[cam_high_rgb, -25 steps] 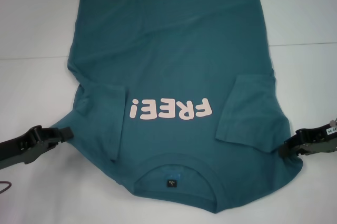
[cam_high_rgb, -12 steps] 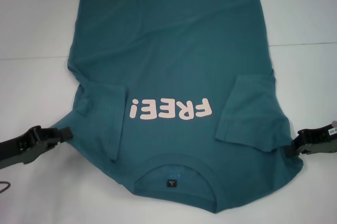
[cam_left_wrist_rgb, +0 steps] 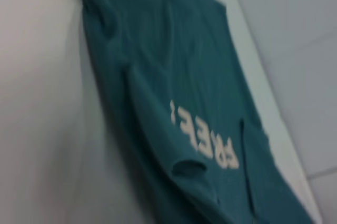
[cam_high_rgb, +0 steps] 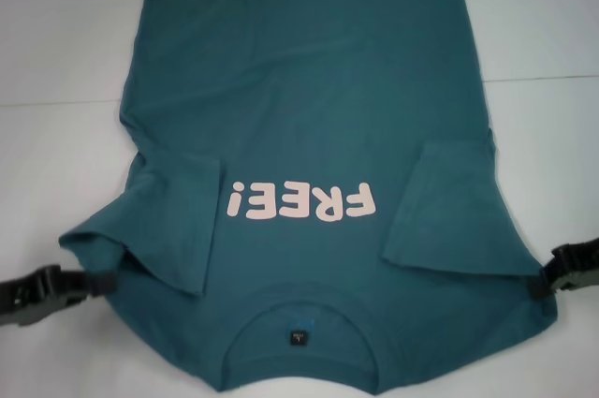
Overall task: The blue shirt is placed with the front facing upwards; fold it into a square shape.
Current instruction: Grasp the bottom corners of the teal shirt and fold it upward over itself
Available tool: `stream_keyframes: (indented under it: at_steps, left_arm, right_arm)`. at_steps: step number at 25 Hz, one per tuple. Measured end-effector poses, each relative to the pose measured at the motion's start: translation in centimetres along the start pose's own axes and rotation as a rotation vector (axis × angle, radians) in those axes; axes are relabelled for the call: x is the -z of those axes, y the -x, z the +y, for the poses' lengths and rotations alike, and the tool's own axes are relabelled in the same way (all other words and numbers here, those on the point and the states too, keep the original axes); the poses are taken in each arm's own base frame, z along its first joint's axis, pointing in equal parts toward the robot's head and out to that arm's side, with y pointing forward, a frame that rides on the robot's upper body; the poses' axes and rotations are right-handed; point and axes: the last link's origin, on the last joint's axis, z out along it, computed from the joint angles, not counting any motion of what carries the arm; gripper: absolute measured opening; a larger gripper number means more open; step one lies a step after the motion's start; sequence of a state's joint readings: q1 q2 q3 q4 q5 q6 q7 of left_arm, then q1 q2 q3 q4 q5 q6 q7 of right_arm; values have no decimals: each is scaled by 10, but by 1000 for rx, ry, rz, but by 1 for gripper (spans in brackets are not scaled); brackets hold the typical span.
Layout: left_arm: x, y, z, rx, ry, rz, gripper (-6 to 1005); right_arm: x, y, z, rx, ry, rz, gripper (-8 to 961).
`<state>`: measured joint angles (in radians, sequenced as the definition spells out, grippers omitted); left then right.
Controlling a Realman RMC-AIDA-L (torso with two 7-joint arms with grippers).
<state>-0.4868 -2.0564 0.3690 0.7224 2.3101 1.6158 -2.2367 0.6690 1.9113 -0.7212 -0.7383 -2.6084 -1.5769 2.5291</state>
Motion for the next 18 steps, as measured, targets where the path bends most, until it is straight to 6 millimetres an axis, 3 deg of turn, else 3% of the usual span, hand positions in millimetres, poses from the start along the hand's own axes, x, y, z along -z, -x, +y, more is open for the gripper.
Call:
stream_keyframes:
  at_steps: [9,18]
  left_arm:
    - [6,17,4,-54,-41,-195,21]
    - [23,35,8,-51,-22,-263,20]
  right_arm:
    - [3,-9,-2,10,-43,86,18]
    - [3,-26,-6,-4,-37,165,25]
